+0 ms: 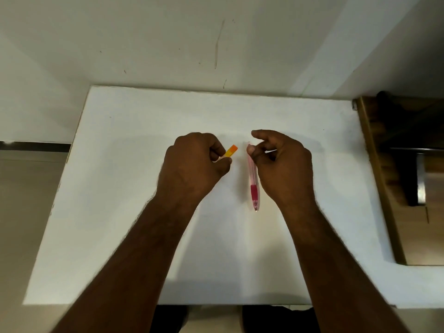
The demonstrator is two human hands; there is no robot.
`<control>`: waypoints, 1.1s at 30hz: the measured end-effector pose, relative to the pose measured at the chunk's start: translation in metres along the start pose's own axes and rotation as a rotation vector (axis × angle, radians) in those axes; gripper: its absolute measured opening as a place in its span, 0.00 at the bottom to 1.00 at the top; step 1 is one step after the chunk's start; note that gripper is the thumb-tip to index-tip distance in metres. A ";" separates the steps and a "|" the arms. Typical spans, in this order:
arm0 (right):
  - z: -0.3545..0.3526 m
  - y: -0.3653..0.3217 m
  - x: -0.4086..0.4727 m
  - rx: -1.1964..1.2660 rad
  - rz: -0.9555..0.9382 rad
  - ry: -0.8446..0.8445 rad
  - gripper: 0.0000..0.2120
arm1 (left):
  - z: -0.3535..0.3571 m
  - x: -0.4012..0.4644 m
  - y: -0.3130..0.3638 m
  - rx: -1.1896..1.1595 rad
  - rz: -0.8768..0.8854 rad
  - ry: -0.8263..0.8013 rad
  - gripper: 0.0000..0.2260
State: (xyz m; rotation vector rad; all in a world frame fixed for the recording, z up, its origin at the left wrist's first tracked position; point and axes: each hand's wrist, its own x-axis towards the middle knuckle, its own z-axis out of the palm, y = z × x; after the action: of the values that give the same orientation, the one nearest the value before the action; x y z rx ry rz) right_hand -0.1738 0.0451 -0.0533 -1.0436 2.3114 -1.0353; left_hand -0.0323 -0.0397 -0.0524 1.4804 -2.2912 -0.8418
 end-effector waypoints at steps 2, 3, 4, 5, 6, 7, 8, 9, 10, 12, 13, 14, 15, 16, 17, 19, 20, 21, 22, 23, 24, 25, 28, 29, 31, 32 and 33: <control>0.000 0.001 -0.001 -0.154 -0.004 -0.053 0.19 | 0.004 0.000 -0.001 0.033 -0.091 -0.012 0.09; 0.002 0.001 -0.003 -0.256 -0.019 -0.111 0.22 | 0.006 0.000 -0.001 0.049 -0.121 -0.016 0.10; 0.004 0.002 -0.004 -0.349 -0.037 -0.157 0.25 | 0.008 0.000 -0.001 0.057 -0.148 -0.020 0.10; 0.006 0.002 -0.005 -0.406 -0.049 -0.176 0.25 | 0.011 0.000 -0.001 0.061 -0.168 -0.024 0.11; 0.007 0.002 -0.004 -0.423 -0.048 -0.173 0.25 | 0.013 0.000 -0.001 0.063 -0.181 -0.029 0.11; 0.007 0.002 -0.004 -0.410 -0.038 -0.156 0.23 | 0.014 0.000 -0.001 0.062 -0.188 -0.033 0.12; 0.007 0.002 -0.002 -0.375 -0.023 -0.135 0.21 | 0.015 0.000 -0.001 0.059 -0.195 -0.039 0.12; 0.006 0.003 -0.001 -0.317 0.001 -0.114 0.18 | 0.015 0.000 -0.001 0.053 -0.199 -0.046 0.13; 0.005 0.003 0.000 -0.221 0.035 -0.092 0.15 | 0.015 0.000 -0.002 0.049 -0.201 -0.055 0.13; 0.002 0.002 0.003 0.119 0.127 -0.055 0.08 | 0.014 0.002 -0.002 0.047 -0.204 -0.075 0.15; 0.000 -0.001 0.004 0.351 0.170 -0.050 0.07 | 0.012 0.003 -0.002 0.043 -0.205 -0.076 0.15; -0.002 -0.005 0.006 0.593 0.206 -0.057 0.08 | 0.010 0.003 -0.001 0.037 -0.202 -0.067 0.16; -0.005 -0.008 0.009 0.788 0.225 -0.071 0.09 | 0.009 0.003 -0.001 0.031 -0.195 -0.046 0.17; -0.008 -0.011 0.010 0.909 0.230 -0.089 0.11 | 0.007 0.003 0.000 0.027 -0.183 -0.016 0.17; -0.010 -0.014 0.011 0.979 0.224 -0.113 0.12 | 0.005 0.002 0.000 0.023 -0.169 0.019 0.17; -0.013 -0.018 0.010 1.075 0.167 -0.180 0.13 | 0.002 0.001 0.000 0.010 -0.137 0.086 0.17; -0.014 -0.020 0.010 1.117 0.134 -0.216 0.15 | 0.001 0.001 0.001 0.001 -0.125 0.111 0.17; -0.015 -0.021 0.009 1.143 0.110 -0.242 0.20 | 0.001 0.001 0.001 -0.008 -0.119 0.128 0.16; -0.016 -0.022 0.008 1.152 0.096 -0.256 0.25 | 0.001 0.001 0.001 -0.016 -0.117 0.140 0.16; -0.017 -0.023 0.008 1.151 0.086 -0.260 0.28 | 0.001 0.001 0.001 -0.022 -0.118 0.145 0.15; -0.017 -0.024 0.008 1.146 0.074 -0.259 0.29 | 0.002 0.001 0.001 -0.026 -0.120 0.145 0.15; -0.018 -0.025 0.008 1.139 0.065 -0.256 0.29 | 0.003 0.000 0.000 -0.031 -0.125 0.142 0.14; -0.018 -0.027 0.007 1.110 0.062 -0.249 0.26 | 0.006 0.000 -0.001 -0.045 -0.133 0.131 0.13; -0.018 -0.027 0.007 1.103 0.062 -0.242 0.25 | 0.006 0.000 -0.001 -0.047 -0.130 0.135 0.13; -0.018 -0.027 0.007 1.097 0.052 -0.229 0.25 | 0.007 0.001 -0.002 -0.051 -0.115 0.149 0.14; -0.017 -0.026 0.007 1.098 0.043 -0.225 0.25 | 0.007 0.001 -0.003 -0.054 -0.105 0.154 0.14; -0.016 -0.026 0.006 1.101 0.036 -0.225 0.26 | 0.008 0.000 -0.004 -0.056 -0.094 0.158 0.14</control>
State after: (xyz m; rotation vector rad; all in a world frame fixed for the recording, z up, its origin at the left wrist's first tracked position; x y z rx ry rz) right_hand -0.1757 0.0362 -0.0232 -0.5836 1.2104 -1.7287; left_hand -0.0340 -0.0387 -0.0608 1.5810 -2.0822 -0.7773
